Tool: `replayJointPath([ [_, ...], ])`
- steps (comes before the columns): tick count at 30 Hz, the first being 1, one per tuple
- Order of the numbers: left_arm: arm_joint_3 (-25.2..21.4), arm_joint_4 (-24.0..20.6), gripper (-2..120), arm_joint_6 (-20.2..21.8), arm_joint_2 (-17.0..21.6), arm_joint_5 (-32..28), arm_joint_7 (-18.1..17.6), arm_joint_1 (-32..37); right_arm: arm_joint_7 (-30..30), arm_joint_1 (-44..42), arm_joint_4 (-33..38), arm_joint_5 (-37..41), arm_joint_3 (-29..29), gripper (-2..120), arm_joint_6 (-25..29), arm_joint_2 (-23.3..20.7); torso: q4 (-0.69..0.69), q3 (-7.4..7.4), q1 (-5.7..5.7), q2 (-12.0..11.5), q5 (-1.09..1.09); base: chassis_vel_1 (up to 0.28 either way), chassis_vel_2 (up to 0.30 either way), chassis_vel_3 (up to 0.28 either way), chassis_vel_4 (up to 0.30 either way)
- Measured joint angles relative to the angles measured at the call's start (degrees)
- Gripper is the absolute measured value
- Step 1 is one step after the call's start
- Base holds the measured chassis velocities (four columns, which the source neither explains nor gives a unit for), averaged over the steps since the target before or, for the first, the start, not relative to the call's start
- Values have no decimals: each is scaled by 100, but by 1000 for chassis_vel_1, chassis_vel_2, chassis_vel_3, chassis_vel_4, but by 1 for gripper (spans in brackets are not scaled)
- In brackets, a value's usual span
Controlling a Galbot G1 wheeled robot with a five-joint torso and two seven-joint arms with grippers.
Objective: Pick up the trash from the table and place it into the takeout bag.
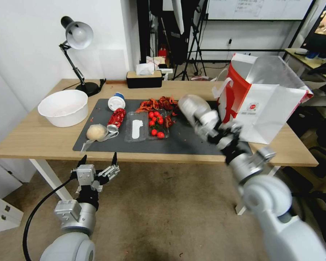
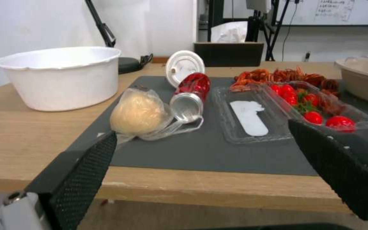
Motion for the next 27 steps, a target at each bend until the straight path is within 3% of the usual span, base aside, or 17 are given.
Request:
replayJointPath([
  [3, 27, -8, 100, -34, -21, 53, 3, 35, 398, 938, -212, 725, 276, 69, 571, -564, 1, 0, 0, 0, 0, 0, 0, 0, 0],
  [9, 52, -22, 100, -106, -49, 136, 6, 104, 1088, 1895, -762, 1118, 250, 69, 783, -1062, 2, 1, 0, 0, -1, 0, 0, 0, 0],
  [12, 55, -22, 100, -133, -56, 155, 8, 122, 1429, 2150, -977, 1137, 219, 69, 645, -1140, 0, 1, 0, 0, 1, 0, 0, 0, 0],
  [15, 53, -23, 100, -172, -73, 179, 9, 138, 2249, 2541, -1342, 1122, 138, 69, 213, -1201, 1, 1, 0, 0, 1, 0, 0, 0, 0],
  [17, 53, -24, 100, -178, -76, 181, 10, 139, 2381, 2588, -1384, 1119, 126, 69, 133, -1207, 1, 1, 0, 0, 0, 0, 0, 0, 0],
  [19, 52, -24, 100, -197, -90, 190, 11, 145, 3043, 2815, -1573, 1112, 66, 69, -257, -1209, 1, 1, 0, 0, 0, 0, 0, 0, 0],
  [27, 48, -23, 100, -226, -109, 220, 13, 143, 3357, 2896, -1610, 1150, 56, 70, -584, -1169, 1, 1, 1, 0, -1, 0, 0, 0, 0],
])
